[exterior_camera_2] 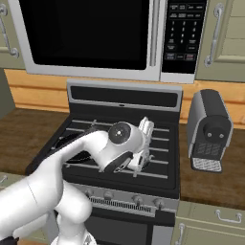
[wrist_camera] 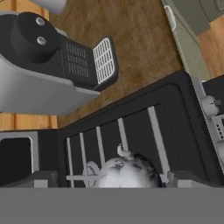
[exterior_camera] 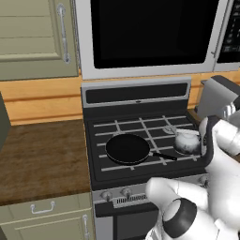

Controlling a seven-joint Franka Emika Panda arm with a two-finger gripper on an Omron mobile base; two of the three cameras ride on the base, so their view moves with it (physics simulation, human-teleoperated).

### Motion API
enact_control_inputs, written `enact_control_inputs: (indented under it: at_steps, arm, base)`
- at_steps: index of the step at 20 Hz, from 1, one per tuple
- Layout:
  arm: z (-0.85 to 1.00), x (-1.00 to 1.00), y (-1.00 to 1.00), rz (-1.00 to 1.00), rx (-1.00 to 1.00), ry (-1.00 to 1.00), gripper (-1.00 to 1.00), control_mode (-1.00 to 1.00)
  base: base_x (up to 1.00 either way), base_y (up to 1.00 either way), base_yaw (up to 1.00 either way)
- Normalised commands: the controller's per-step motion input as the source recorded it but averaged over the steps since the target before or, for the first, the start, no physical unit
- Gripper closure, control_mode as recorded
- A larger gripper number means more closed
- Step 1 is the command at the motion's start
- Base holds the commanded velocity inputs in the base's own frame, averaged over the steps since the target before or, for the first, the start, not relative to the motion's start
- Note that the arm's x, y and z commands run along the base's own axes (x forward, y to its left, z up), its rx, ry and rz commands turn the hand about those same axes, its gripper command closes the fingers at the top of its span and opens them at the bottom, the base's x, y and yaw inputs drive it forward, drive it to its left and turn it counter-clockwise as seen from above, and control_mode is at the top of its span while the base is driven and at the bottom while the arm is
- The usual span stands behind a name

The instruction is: Pick the kettle from the counter and place it on a stove burner. Then turn the burner on.

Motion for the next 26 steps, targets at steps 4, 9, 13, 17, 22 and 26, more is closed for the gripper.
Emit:
enact_control_inputs:
  at_steps: [4,9,13,17,22,26]
  arm:
    - [-0.02,-0.85,-0.88,0.23,0.00,0.00,-1.00,-1.00]
    - [-0.26,-0.74,-0.73,0.37,0.00,0.00,-1.00,-1.00]
    - [-0.37,-0.42,-0.30,0.48,-0.07,-0.02,-1.00,-1.00]
    - [-0.44,-0.34,0.00,0.53,-0.28,-0.24,-1.00,-1.00]
    - [-0.67,-0.32,0.18,0.43,-0.47,-0.42,-1.00,-1.00]
    - [-0.75,-0.14,0.32,0.22,-0.51,-0.50,-1.00,-1.00]
  base:
    - [0.00,0.00,0.00]
    - [0.00,0.00,0.00]
    - [0.00,0.00,0.00]
    - [0.00,0.00,0.00]
    - [0.00,0.00,0.00]
    - [0.00,0.00,0.00]
